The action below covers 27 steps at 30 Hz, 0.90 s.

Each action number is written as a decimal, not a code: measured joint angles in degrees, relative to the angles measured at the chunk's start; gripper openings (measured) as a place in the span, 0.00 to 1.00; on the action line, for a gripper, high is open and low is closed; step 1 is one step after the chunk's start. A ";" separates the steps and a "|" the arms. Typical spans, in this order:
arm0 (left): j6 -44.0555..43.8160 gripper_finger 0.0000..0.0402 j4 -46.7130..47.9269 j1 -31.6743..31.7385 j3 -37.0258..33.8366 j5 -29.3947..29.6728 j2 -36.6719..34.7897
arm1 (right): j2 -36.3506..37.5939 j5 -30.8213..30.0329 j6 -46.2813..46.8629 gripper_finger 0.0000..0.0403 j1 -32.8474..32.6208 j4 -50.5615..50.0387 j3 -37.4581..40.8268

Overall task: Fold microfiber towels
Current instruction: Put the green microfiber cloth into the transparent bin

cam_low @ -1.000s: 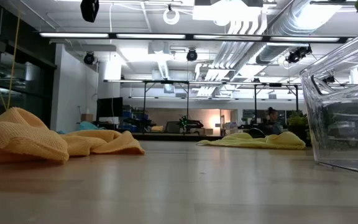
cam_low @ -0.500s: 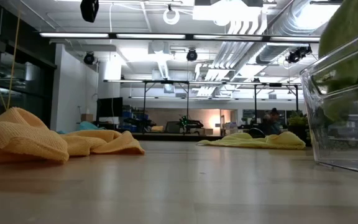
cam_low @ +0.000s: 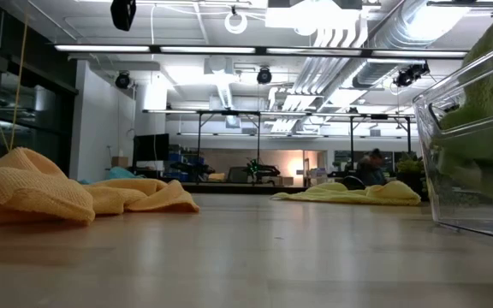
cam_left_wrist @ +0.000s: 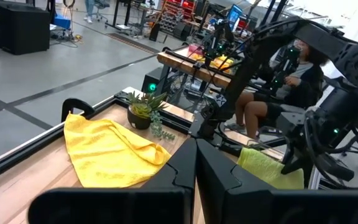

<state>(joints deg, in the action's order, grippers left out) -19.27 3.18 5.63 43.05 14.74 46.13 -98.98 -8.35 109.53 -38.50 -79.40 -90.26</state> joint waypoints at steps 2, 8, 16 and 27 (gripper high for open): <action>0.00 0.00 0.00 0.00 0.00 0.11 0.00 | -0.42 0.05 0.00 0.00 -0.11 0.26 0.00; 0.00 0.00 0.00 0.02 0.00 1.50 0.00 | -1.61 2.42 -2.99 0.00 -0.17 4.73 0.00; 1.78 0.00 0.00 0.02 0.00 1.53 0.00 | -3.68 4.34 3.56 0.00 -1.45 1.40 0.04; 1.92 0.00 0.00 0.02 0.00 1.53 0.00 | -3.82 8.34 17.42 0.00 -3.29 2.85 7.97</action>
<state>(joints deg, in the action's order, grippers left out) -17.34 3.18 5.65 43.05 16.27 46.13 -102.80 -0.01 126.94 -41.79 -76.55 -82.29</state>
